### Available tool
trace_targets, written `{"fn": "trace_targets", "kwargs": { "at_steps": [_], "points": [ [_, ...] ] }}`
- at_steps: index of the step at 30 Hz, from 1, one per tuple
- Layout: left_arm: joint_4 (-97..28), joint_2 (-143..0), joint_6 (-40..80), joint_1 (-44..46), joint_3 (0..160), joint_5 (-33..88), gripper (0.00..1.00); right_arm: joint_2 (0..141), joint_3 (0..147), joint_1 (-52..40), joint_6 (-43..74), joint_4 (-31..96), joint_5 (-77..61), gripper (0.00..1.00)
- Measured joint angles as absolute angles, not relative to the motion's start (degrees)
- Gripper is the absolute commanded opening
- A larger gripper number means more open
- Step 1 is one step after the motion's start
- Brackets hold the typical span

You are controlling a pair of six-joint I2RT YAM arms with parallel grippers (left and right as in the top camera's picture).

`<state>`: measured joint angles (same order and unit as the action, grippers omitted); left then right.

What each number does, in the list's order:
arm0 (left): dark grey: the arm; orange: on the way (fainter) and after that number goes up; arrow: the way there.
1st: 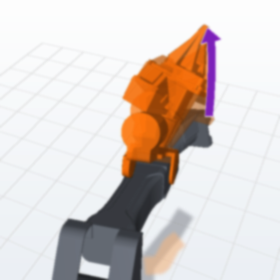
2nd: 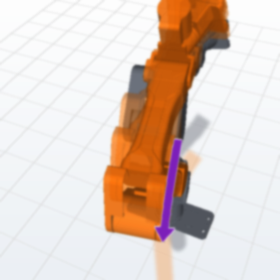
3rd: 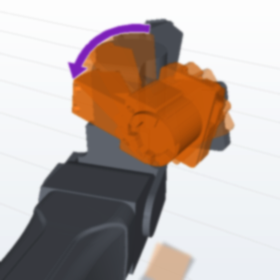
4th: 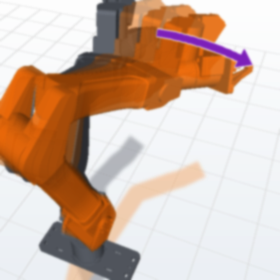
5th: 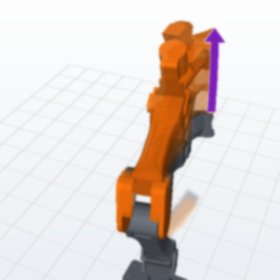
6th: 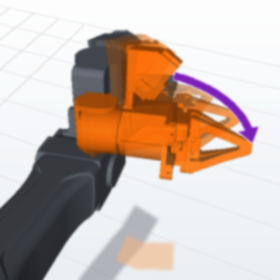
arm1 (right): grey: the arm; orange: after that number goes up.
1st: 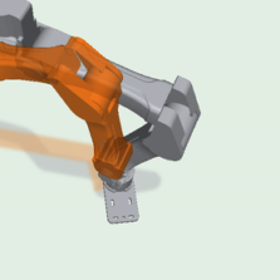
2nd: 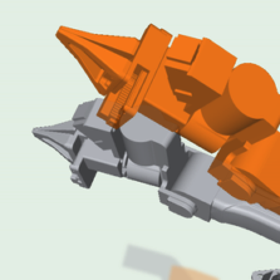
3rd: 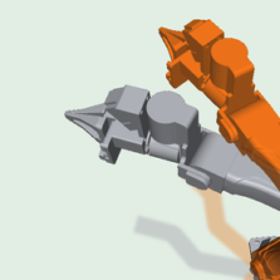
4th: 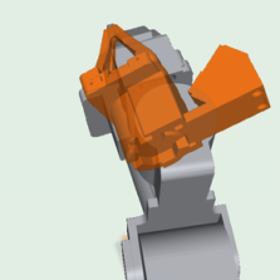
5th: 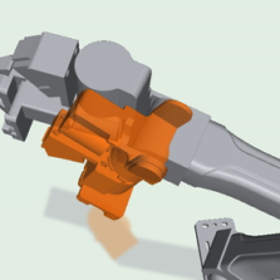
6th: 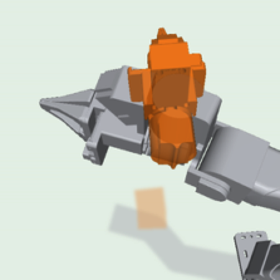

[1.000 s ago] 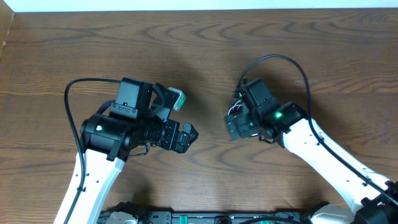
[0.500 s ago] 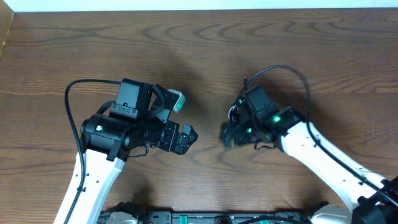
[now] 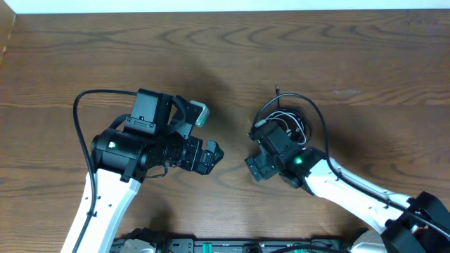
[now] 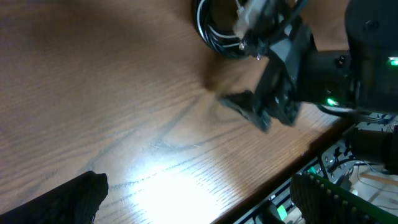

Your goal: Untangle cables

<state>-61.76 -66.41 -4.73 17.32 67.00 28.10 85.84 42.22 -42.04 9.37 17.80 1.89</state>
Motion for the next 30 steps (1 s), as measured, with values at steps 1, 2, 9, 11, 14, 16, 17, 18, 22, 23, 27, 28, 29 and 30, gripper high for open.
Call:
{"fn": "trace_targets", "kwargs": {
  "at_steps": [1,2,9,11,14,16,17,18,22,23,27,28,29,30],
  "points": [
    [-61.84,-66.41,-4.73,17.32,67.00,28.12,0.99,85.91,41.56,-42.04,8.03,14.31,2.92,0.86],
    [-61.87,-66.41,-4.73,17.32,67.00,28.12,0.99,86.02,41.41,-42.04,6.61,11.22,3.75,0.86],
    [-62.04,-66.41,-4.73,17.32,67.00,28.12,0.99,89.80,41.36,-41.93,2.70,3.38,6.90,0.82],
    [-62.08,-66.41,-4.73,17.32,67.00,28.12,0.99,92.44,41.36,-41.91,2.52,3.36,7.35,0.81],
    [-62.13,-66.41,-4.73,17.32,67.00,28.12,0.99,96.51,41.36,-41.89,3.09,2.74,7.18,0.80],
    [-62.17,-66.41,-4.71,17.32,67.02,28.12,0.99,97.43,41.98,-41.87,3.81,2.22,7.38,0.77],
    [-62.17,-66.41,-4.73,17.32,67.02,28.12,0.99,97.76,42.17,-41.87,4.29,1.98,7.35,0.73],
    [-62.17,-66.41,-4.73,17.32,67.02,28.12,0.99,98.02,42.30,-41.87,4.64,1.83,7.33,0.63],
    [-62.19,-66.41,-4.73,17.32,67.02,28.12,0.99,99.39,43.16,-41.87,6.61,1.17,7.29,0.01],
    [-62.19,-66.41,-4.73,17.32,67.02,28.12,0.99,99.53,43.24,-41.87,7.14,1.15,7.25,0.01],
    [-62.19,-66.41,-4.73,17.32,67.02,28.12,0.99,99.59,43.40,-41.91,9.39,1.17,7.68,0.01],
    [-62.19,-66.41,-4.73,17.32,67.02,28.12,0.99,99.59,43.40,-41.91,10.31,1.19,7.79,0.01],
    [-62.19,-66.41,-4.73,17.32,67.02,28.12,0.99,99.57,43.40,-41.91,11.20,1.21,7.81,0.01],
    [-62.19,-66.41,-4.73,17.32,67.02,28.12,0.99,99.53,43.40,-41.91,12.32,1.28,7.84,0.01]
  ]
}}
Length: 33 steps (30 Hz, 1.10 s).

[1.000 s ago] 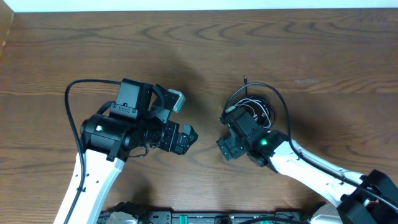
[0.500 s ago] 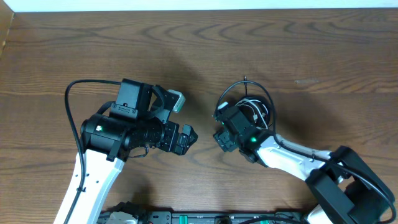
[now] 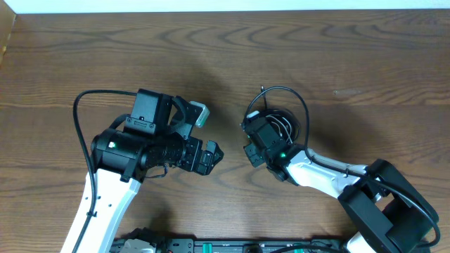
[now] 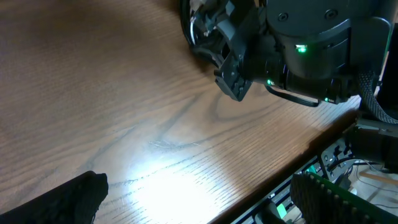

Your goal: Untangle cables

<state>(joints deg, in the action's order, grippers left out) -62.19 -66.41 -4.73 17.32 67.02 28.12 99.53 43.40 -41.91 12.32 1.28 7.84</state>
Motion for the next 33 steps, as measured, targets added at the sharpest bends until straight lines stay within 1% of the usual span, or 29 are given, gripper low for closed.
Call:
{"fn": "trace_targets", "kwargs": {
  "at_steps": [3,6,8,13,16,20,22,26,29,33],
  "points": [
    [-62.19,-66.41,-4.73,17.32,67.02,28.12,0.99,98.35,43.11,-41.91,14.85,2.66,7.31,0.01],
    [-62.15,-66.41,-4.73,17.32,67.02,28.10,1.00,94.72,42.39,-41.74,14.48,5.19,4.25,0.01],
    [-62.22,-66.41,-4.75,17.32,67.02,28.12,1.00,89.34,42.41,-41.65,12.93,6.28,0.93,0.01],
    [-62.24,-66.41,-4.80,17.32,67.02,28.14,1.00,70.59,46.13,-41.65,7.35,6.46,-5.04,0.01],
    [-62.19,-66.41,-4.80,17.32,67.02,28.12,1.00,60.82,48.56,-41.63,4.03,6.57,-5.50,0.01],
    [-62.00,-66.41,-5.26,17.32,67.02,29.02,0.99,51.92,49.50,-41.30,1.63,12.23,-4.03,0.01],
    [-61.19,-66.41,-7.51,17.32,67.02,32.91,0.99,50.92,49.47,-41.10,0.97,15.66,-3.38,0.01],
    [-57.80,-66.41,-13.87,17.37,67.05,46.33,0.99,52.66,48.86,-40.99,0.56,18.76,-3.29,0.02],
    [-53.95,-66.41,-16.29,17.41,67.16,52.34,0.99,53.36,48.38,-40.99,0.51,17.26,-5.08,0.01],
    [-51.55,-66.41,-17.89,17.58,67.18,56.47,1.00,53.36,48.36,-40.99,0.30,13.76,-8.23,0.01]
  ]
}}
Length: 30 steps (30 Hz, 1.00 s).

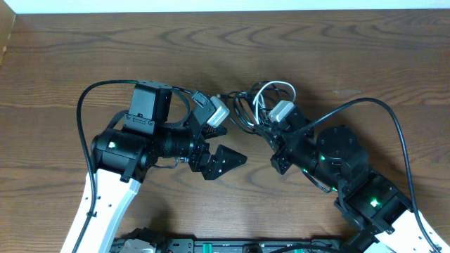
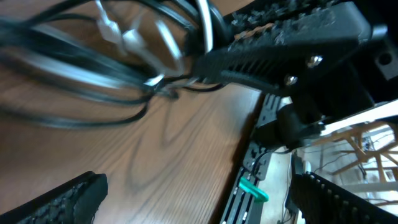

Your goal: Untangle cables

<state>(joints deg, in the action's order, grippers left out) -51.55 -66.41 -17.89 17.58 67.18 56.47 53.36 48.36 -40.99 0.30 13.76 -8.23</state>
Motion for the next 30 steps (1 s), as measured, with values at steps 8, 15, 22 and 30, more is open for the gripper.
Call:
{"fn": "trace_targets", "kwargs": {
  "at_steps": [8,15,22,30],
  "points": [
    [-47.00,-66.41,-18.68,20.29,67.18,59.79,0.98,53.36,48.36,-40.99,0.14,13.52,-10.74,0.01],
    [-39.53,-66.85,-18.24,22.26,67.22,57.80,0.98,53.32,48.34,-40.99,0.64,10.83,-16.60,0.01],
    [-38.30,-72.01,-17.82,22.98,67.22,55.92,0.98,50.50,48.34,-40.45,1.54,9.17,-20.16,0.01],
    [-38.04,-77.52,-17.80,22.98,67.22,55.27,0.98,43.51,48.29,-40.47,2.42,9.39,-22.13,0.01]
  ]
}}
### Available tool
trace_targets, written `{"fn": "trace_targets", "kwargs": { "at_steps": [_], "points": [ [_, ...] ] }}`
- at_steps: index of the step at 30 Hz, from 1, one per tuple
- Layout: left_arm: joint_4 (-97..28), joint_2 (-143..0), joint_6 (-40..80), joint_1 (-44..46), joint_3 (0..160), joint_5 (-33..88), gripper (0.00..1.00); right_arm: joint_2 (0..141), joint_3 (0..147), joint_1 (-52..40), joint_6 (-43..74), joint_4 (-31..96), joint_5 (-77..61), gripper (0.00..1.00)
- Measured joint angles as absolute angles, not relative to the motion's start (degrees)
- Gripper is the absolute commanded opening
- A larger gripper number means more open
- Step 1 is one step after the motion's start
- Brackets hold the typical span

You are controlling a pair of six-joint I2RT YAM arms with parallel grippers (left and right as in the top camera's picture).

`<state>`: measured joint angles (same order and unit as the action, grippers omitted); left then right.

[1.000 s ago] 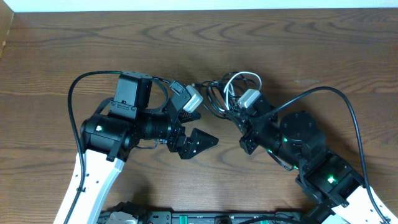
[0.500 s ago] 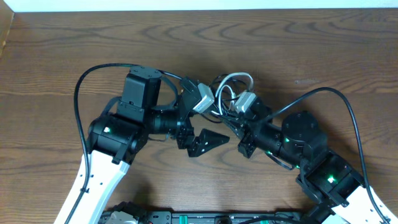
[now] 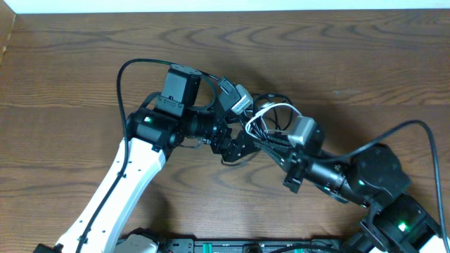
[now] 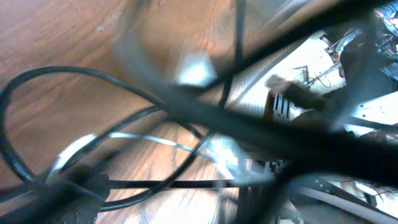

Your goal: Untangle cables

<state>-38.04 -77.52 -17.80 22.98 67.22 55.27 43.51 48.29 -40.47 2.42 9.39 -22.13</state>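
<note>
A tangle of black and white cables (image 3: 271, 121) hangs just off the wooden table (image 3: 84, 63) at its middle. My left gripper (image 3: 238, 144) is pushed into the tangle's left side, open, with strands running across the gap. In the left wrist view blurred black cables (image 4: 186, 106) fill the frame. One dark fingertip (image 4: 74, 196) shows at the bottom left; the other is hidden. My right gripper (image 3: 290, 176) sits lower right of the tangle. Black strands run tight into it, and it looks shut on them.
The table's front edge with black rails (image 3: 232, 246) runs along the bottom. My left arm (image 3: 119, 183) crosses the lower left and my right arm (image 3: 380, 183) the lower right. A black lead (image 3: 140, 65) loops over the left wrist.
My left gripper has moved up and to the right, from beside the tangle into it. My right gripper and the cables have shifted slightly right and down. Strands now press close to the left wrist camera.
At first my left gripper stood open at centre left, and the tangle lay behind my right gripper at centre right. The right gripper then moved left towards it. Later the cables were up between both grippers, and now the open left gripper is among the strands.
</note>
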Motion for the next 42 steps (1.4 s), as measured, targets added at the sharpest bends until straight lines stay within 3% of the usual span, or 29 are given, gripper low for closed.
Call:
{"fn": "trace_targets", "kwargs": {
  "at_steps": [14,24,31,38,42],
  "points": [
    [-37.41,-79.40,-15.68,23.05,67.22,51.96,0.98,39.55,48.29,-40.47,2.52,10.63,-23.20,0.01],
    [-36.56,-79.40,3.25,22.26,67.22,22.31,0.98,35.24,48.29,-40.60,2.52,16.56,-21.58,0.01],
    [-37.23,-79.40,13.30,17.76,67.22,10.11,0.98,30.57,48.25,-40.73,2.55,25.12,-13.15,0.01],
    [-39.68,-79.40,17.41,12.51,67.22,7.01,0.98,28.05,48.27,-40.73,2.55,30.50,-6.81,0.01],
    [-39.86,-79.40,16.21,10.74,67.22,13.10,0.98,28.40,48.25,-40.73,2.55,31.73,-4.34,0.03]
  ]
}}
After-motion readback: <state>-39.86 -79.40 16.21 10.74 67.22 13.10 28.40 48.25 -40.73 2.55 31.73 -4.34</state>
